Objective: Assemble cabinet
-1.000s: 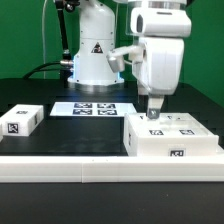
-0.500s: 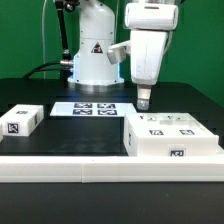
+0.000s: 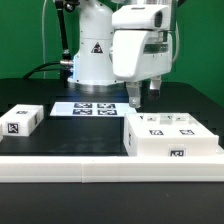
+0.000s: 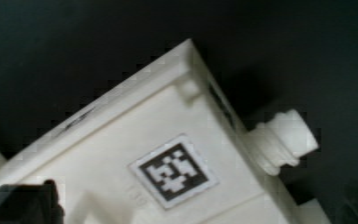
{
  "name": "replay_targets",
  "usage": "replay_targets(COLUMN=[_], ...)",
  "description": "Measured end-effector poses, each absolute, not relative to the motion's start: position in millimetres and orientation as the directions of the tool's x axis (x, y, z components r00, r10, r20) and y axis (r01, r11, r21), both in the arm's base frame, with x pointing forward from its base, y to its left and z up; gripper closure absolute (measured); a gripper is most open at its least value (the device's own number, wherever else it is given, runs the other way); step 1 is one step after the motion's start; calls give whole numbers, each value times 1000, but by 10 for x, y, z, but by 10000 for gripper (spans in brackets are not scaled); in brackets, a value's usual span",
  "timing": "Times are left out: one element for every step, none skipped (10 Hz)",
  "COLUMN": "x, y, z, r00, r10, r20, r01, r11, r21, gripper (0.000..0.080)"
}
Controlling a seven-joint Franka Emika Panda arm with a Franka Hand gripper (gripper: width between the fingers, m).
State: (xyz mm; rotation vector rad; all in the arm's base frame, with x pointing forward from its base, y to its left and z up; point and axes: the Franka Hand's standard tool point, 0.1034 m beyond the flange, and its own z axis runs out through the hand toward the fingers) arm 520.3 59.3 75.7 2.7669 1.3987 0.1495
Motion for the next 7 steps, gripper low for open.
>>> replay_targets(x=[5140, 5101, 5090, 5089, 5087, 5072, 5029], y=[610, 675, 711, 722, 731, 775, 859], z=[719, 699, 695, 694, 692, 692, 682], r00=[683, 784, 828, 867, 897, 937, 965], r10=[727, 615, 553, 490, 432, 338, 249], r20=[75, 85, 89, 92, 92, 90, 82], r01=[725, 615, 555, 492, 435, 342, 252], r11=[-687, -788, -832, -870, -901, -939, -967], r21=[52, 27, 12, -3, -14, -26, -33], gripper=[2, 2, 2, 2, 2, 2, 2])
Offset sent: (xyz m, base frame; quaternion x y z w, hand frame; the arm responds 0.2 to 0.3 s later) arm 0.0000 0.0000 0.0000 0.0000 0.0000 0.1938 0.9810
